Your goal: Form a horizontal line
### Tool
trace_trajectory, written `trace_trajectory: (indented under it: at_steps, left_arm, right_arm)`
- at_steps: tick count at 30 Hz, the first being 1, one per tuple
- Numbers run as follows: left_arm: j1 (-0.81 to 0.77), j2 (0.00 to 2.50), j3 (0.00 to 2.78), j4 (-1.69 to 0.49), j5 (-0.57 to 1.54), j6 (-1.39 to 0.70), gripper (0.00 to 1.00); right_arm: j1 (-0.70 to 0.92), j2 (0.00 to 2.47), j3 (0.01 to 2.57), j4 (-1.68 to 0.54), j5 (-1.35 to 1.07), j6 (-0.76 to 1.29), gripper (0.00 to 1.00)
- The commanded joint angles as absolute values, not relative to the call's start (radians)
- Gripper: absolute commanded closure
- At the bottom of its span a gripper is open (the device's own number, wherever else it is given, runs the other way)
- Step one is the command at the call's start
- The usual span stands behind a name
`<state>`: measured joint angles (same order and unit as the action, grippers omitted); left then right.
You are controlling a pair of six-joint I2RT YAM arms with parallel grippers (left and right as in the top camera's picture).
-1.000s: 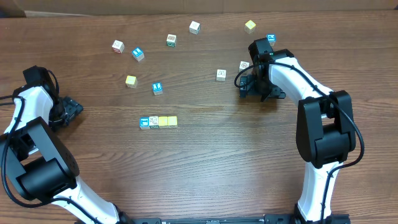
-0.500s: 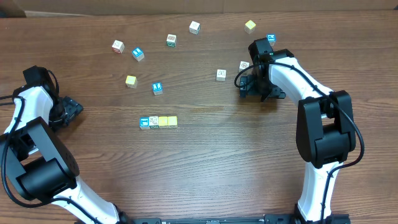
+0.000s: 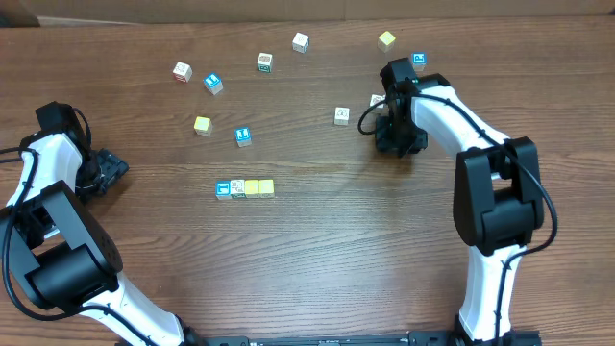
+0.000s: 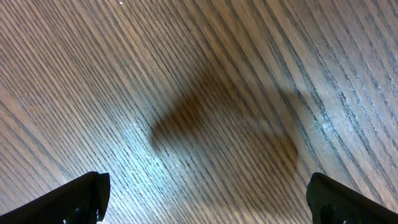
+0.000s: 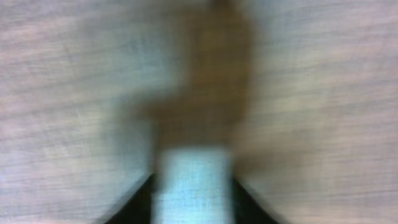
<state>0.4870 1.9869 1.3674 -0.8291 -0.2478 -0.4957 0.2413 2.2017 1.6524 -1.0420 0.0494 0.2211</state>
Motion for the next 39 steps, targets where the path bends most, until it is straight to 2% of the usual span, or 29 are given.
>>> trace_trajectory:
  at_steps: [1, 5, 9, 18, 24, 39]
  left_arm:
    - [0.49, 1.99, 1.362, -0.828, -0.258, -0.495, 0.01]
    - [0.49, 1.99, 1.362, -0.828, -0.258, -0.495, 0.0]
    - [0.49, 1.99, 1.362, -0.828, -0.258, -0.495, 0.0]
    - [0.49, 1.99, 1.362, -0.828, -0.258, -0.495, 0.0]
    - [0.49, 1.99, 1.362, -0.828, -0.258, -0.495, 0.0]
    - [0.49, 1.99, 1.362, -0.828, -0.258, -0.495, 0.0]
  right_arm:
    - [0.261, 2.236, 1.836, -1.146, -0.051, 0.235, 0.96]
    - [0.324, 2.236, 2.102, -1.252, -0.096, 0.239, 0.96]
    - [0.41, 2.236, 2.223, -1.196, -0.095, 0.239, 0.96]
    - [0.622, 2.263, 2.168, -0.953, -0.069, 0.327, 0.96]
    - [0.738, 2.324, 2.16, -0.87, -0.019, 0.326, 0.96]
    - [0.861, 2.515, 2.16, -0.767, 0.037, 0.325, 0.96]
